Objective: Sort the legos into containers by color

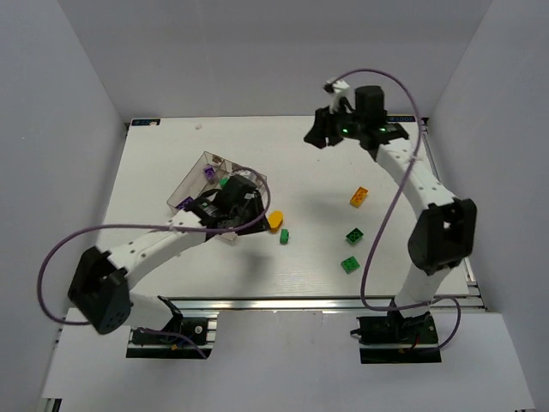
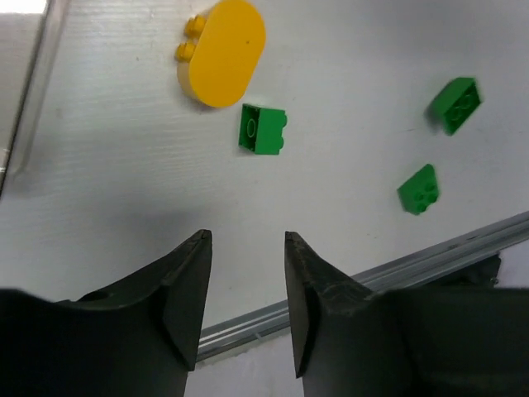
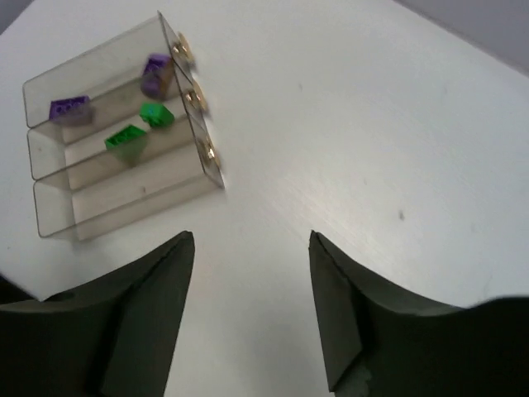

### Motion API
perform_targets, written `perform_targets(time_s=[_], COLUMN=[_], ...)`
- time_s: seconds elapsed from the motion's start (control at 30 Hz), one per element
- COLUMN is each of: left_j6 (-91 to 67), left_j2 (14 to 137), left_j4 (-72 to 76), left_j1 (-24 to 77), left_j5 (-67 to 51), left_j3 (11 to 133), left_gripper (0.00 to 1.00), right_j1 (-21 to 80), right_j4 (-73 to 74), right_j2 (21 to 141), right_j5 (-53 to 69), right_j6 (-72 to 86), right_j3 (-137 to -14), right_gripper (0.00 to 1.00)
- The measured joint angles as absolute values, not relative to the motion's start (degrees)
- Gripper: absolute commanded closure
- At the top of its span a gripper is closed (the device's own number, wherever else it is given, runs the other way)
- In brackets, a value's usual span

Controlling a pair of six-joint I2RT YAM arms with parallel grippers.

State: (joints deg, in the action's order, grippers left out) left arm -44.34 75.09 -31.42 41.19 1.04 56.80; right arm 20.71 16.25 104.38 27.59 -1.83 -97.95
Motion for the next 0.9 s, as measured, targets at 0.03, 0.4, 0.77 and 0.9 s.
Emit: perform_targets(time_s=[0.03,0.4,0.77,0.9], left_j6=[-44.0,-41.3,-38.7,-38.4], left_j2=[78.0,104.9,114.7,115.1], left_j4=[-31.7,-37.6,-43.7,-44.0], left_j1=[41.7,48.4,49.6,49.6], left_j5=[0.8,2.2,7.6,8.4], left_j3=[57.6,76.7,83.1,83.3], left_gripper=[0.44,0.34,0.47,0.66], right_j1=[18.7,7.7,2.6,1.9], right_j4=[17.6,28.6,29.5,30.0], right_j2=[101.9,82.4,77.8,77.8], right_j5=[28.1,35.6,38.1,38.4], right_j6=[-2.3,-8.0,-8.6,-9.4], right_j3=[-95.4,-66.6,-62.6,-62.0], right_gripper=[0.3,0.28,0.31,0.33])
